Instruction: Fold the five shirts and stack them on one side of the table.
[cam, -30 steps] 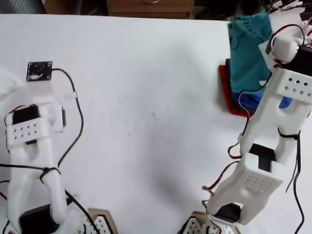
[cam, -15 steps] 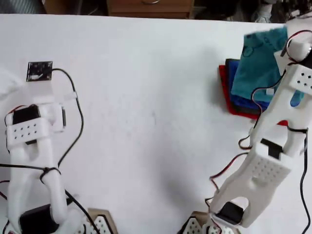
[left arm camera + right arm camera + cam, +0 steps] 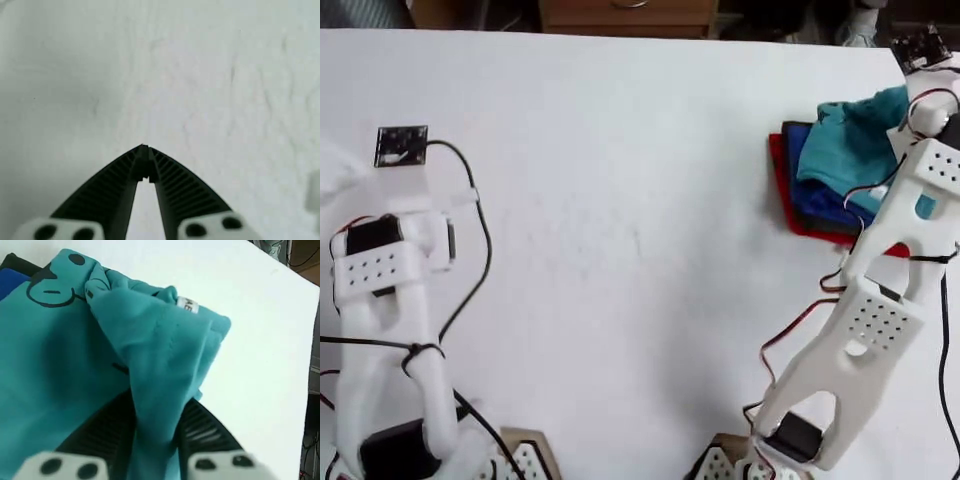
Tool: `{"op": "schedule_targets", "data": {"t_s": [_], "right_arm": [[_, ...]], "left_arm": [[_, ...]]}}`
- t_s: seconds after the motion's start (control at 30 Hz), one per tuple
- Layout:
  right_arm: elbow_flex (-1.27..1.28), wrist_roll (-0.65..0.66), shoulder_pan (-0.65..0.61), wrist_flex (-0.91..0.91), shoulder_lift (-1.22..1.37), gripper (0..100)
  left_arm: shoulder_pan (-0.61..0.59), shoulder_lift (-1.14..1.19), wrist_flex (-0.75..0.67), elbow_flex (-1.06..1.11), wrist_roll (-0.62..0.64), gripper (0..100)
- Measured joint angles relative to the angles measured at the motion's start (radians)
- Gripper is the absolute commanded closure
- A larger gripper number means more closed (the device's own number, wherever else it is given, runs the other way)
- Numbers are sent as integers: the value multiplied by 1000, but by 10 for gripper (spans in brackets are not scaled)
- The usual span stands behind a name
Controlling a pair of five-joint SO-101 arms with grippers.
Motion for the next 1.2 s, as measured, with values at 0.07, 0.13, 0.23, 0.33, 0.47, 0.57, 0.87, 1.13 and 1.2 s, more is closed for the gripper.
{"op": "schedule_targets", "data": {"t_s": [0.07,0.13,0.23,0.33,0.47,0.57,0.87,1.13,1.2], "right_arm": [[0,0,0,-8,0,802],[0,0,0,-18,0,786],[0,-2,3,-44,0,787],[-32,-8,15,-48,0,786],[-135,-138,20,-34,0,825],[-232,-227,17,55,0,984],[-328,-215,-167,453,-2,898],[-227,-215,-253,460,44,979],[-209,-213,-252,460,78,979]], "left_arm": [[-2,0,0,0,0,974],[-2,0,0,0,0,974],[-2,0,0,0,0,974],[-2,0,0,0,0,974],[0,0,0,0,0,974],[-2,0,0,0,0,974],[-2,0,0,0,0,974],[0,0,0,0,0,974],[-3,0,0,0,0,974]]}}
